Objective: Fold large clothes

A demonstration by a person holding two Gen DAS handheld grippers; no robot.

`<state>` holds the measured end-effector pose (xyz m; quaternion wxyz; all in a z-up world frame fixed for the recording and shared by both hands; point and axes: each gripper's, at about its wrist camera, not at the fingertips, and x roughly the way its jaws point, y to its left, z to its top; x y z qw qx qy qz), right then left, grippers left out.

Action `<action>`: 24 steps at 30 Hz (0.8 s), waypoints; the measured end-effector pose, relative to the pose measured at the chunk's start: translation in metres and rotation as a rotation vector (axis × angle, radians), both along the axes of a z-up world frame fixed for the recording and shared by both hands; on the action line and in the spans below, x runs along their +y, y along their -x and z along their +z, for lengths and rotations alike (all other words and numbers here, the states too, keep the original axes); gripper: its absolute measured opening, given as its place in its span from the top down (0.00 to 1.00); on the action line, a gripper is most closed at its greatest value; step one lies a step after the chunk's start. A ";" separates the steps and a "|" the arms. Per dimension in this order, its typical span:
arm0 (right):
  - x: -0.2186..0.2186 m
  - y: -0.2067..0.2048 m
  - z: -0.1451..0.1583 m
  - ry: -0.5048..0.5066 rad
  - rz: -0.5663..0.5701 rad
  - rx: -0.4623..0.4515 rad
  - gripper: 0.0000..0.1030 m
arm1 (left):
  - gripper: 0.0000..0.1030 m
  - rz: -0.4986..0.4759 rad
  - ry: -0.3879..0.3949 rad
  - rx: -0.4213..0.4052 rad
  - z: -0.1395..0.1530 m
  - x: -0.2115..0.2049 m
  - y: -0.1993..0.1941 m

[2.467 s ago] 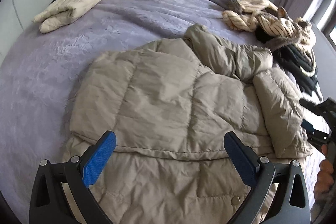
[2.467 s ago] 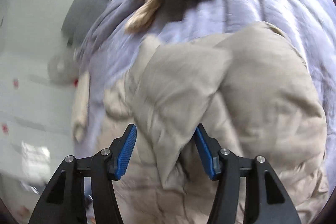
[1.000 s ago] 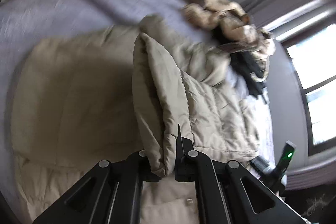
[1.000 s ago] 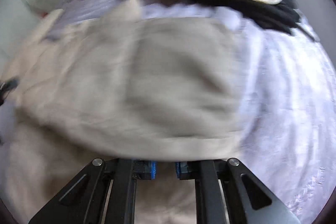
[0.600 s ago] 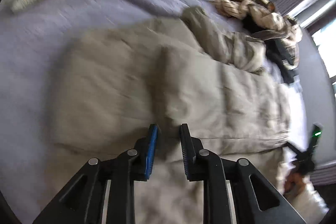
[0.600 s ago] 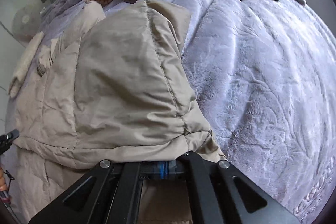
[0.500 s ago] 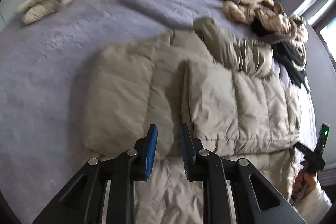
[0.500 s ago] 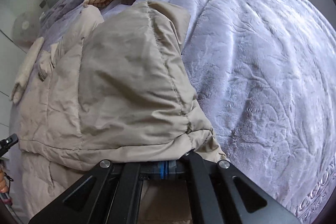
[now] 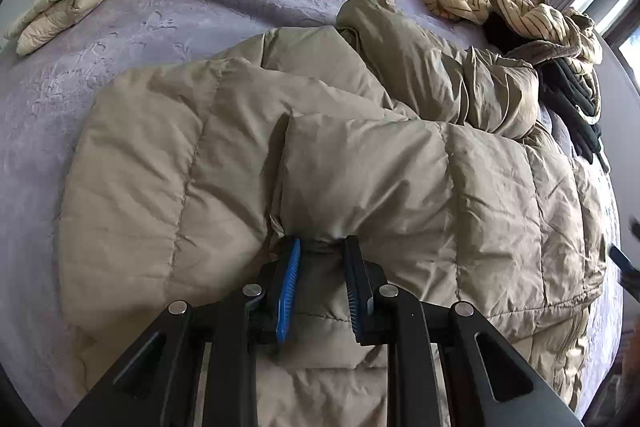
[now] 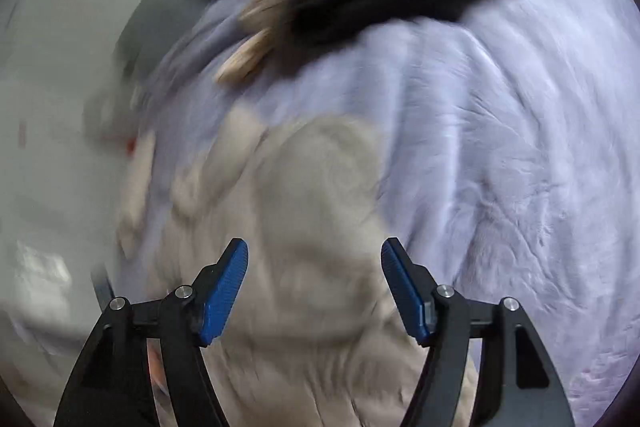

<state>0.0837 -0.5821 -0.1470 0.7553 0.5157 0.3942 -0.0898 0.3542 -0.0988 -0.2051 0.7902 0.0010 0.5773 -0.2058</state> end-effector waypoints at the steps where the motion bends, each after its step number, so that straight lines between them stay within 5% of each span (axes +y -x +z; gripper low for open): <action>1: -0.009 -0.006 -0.014 -0.071 -0.031 -0.002 0.31 | 0.78 -0.002 -0.003 0.002 0.000 0.001 0.000; 3: -0.020 -0.023 -0.050 -0.253 -0.077 0.001 0.42 | 0.78 -0.006 -0.007 0.003 -0.001 0.000 -0.001; 4: -0.019 -0.030 -0.059 -0.318 -0.089 -0.008 0.66 | 0.78 -0.006 -0.012 0.003 -0.001 -0.001 -0.001; 5: -0.017 -0.036 -0.063 -0.352 -0.095 -0.015 0.75 | 0.78 -0.006 -0.020 0.001 -0.002 -0.002 0.000; 7: -0.014 -0.051 -0.042 -0.219 -0.028 -0.049 0.86 | 0.78 -0.002 -0.031 -0.002 -0.003 -0.003 0.003; 10: -0.014 -0.071 -0.023 0.095 0.079 0.077 0.88 | 0.78 -0.012 -0.030 -0.004 -0.005 -0.011 0.005; 14: -0.029 -0.073 -0.045 0.174 0.052 0.197 0.88 | 0.77 -0.037 -0.030 -0.011 -0.008 -0.029 0.010; 19: -0.009 -0.056 -0.007 0.342 0.025 0.224 0.88 | 0.77 -0.038 -0.031 -0.007 -0.008 -0.029 0.010; 24: 0.042 -0.028 0.041 0.522 0.206 0.108 0.88 | 0.77 -0.042 -0.032 -0.008 -0.007 -0.028 0.010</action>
